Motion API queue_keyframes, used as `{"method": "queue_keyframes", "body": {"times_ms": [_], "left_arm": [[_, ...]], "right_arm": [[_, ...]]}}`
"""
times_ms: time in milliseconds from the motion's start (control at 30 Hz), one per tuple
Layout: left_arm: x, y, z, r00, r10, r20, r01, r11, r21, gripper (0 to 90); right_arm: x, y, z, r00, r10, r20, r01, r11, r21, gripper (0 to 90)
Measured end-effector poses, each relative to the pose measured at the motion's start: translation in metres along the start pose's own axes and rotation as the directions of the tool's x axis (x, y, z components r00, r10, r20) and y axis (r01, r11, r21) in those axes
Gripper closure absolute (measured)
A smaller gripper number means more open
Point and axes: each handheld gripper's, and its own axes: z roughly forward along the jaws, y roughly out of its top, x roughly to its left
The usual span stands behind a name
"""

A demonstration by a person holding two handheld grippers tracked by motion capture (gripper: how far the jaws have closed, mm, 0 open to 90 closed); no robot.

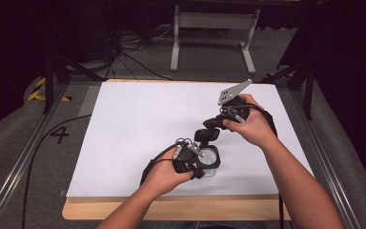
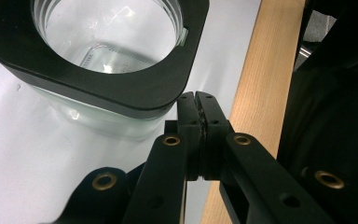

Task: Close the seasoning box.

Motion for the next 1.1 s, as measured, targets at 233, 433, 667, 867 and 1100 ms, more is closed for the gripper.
{"method": "queue_keyframes", "body": {"times_ms": [233,433,667,867,1100], "left_arm": [[0.000,-0.001,-0.002,1.0000,-0.002,0.007,0.002,1.0000,0.004,86.5],[-0.001,-0.001,-0.003,1.0000,-0.006,0.005,0.006,1.0000,0.000,85.3],[-0.001,-0.002,-0.004,0.9999,-0.011,0.008,0.010,0.9999,0.009,84.5],[-0.002,-0.002,-0.003,0.9996,-0.022,0.015,0.022,0.9997,0.008,83.0],[0.001,-0.002,-0.002,0.9997,-0.023,0.013,0.023,0.9997,-0.003,84.9]], "right_arm": [[0.012,-0.011,0.008,0.9995,-0.022,-0.022,0.023,0.9983,0.055,90.0],[0.018,-0.020,0.011,0.9984,-0.021,-0.052,0.025,0.9970,0.073,90.0],[0.029,-0.033,0.020,0.9960,-0.027,-0.085,0.037,0.9928,0.114,90.0],[0.033,-0.041,0.030,0.9937,-0.024,-0.110,0.039,0.9893,0.141,90.0],[0.034,-0.046,0.036,0.9929,-0.016,-0.118,0.034,0.9888,0.145,90.0]]}}
